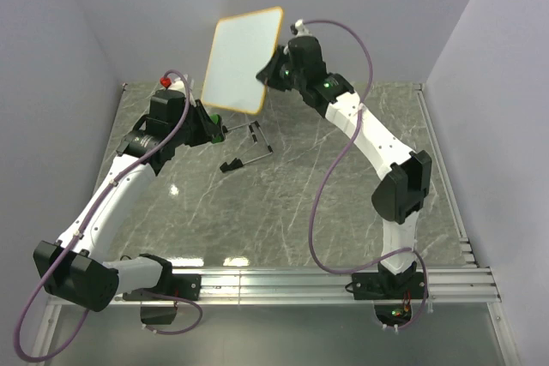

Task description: Erase the whiteboard

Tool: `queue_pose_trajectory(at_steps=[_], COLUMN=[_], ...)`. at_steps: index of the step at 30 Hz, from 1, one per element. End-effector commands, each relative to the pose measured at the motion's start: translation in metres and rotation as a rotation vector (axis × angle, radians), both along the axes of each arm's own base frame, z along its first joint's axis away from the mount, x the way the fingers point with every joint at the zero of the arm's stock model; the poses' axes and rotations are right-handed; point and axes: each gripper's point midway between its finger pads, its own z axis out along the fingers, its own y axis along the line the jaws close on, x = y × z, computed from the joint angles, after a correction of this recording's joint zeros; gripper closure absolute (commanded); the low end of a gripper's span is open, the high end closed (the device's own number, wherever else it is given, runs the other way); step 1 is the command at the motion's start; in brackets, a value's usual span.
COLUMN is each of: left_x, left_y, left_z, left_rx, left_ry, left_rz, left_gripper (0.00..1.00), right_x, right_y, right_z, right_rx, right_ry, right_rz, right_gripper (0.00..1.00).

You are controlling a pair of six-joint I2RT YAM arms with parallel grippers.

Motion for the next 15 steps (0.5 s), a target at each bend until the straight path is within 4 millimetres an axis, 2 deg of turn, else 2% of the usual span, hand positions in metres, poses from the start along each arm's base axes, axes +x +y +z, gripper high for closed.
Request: queue_pose_trajectory(at_steps=[1, 2, 4, 6, 7, 8, 9, 10, 11, 12, 14, 15], left_x=[0.005, 0.005, 0.006, 0.005, 0.004, 0.004, 0.003, 0.002, 0.0, -0.001, -0.004, -0.007], left_y=[-0.003, -0.003, -0.003, -0.001, 0.0, 0.001, 0.002, 0.003, 0.003, 0.005, 0.005, 0.006], left_z=[0.014, 0.014, 0.014, 0.016, 0.017, 0.016, 0.019, 0.016, 0.016, 0.015, 0.009, 0.009], left_rx=[-0.01, -0.01, -0.006, -0.003, 0.002, 0.005, 0.004, 0.008, 0.008, 0.007, 0.007, 0.004], left_ry=[-0.036, -0.036, -0.036, -0.04, -0.042, -0.041, -0.049, -0.043, -0.043, -0.044, -0.031, -0.033], left_rz=[0.002, 0.002, 0.006, 0.011, 0.012, 0.018, 0.018, 0.023, 0.023, 0.026, 0.027, 0.026], left_gripper=[1.0, 1.0, 1.0, 1.0, 1.0, 1.0, 1.0, 1.0, 1.0, 1.0, 1.0, 1.0], right_x=[0.031, 0.042, 0.051, 0.053, 0.053, 0.052, 0.051, 0.046, 0.044, 0.039, 0.034, 0.031], right_y=[-0.01, -0.007, -0.008, -0.011, -0.017, -0.018, -0.018, -0.022, -0.023, -0.019, -0.022, -0.021], right_z=[0.131, 0.118, 0.113, 0.104, 0.092, 0.084, 0.06, 0.062, 0.055, 0.04, 0.039, 0.032], right_rx=[0.172, 0.156, 0.133, 0.111, 0.083, 0.068, 0.034, 0.033, 0.021, -0.007, -0.027, -0.047], right_ry=[-0.323, -0.303, -0.29, -0.269, -0.25, -0.243, -0.216, -0.217, -0.209, -0.191, -0.202, -0.197], right_rz=[-0.122, -0.135, -0.171, -0.199, -0.227, -0.234, -0.237, -0.242, -0.247, -0.24, -0.254, -0.251], right_gripper=[1.0, 1.0, 1.0, 1.0, 1.0, 1.0, 1.0, 1.0, 1.0, 1.0, 1.0, 1.0])
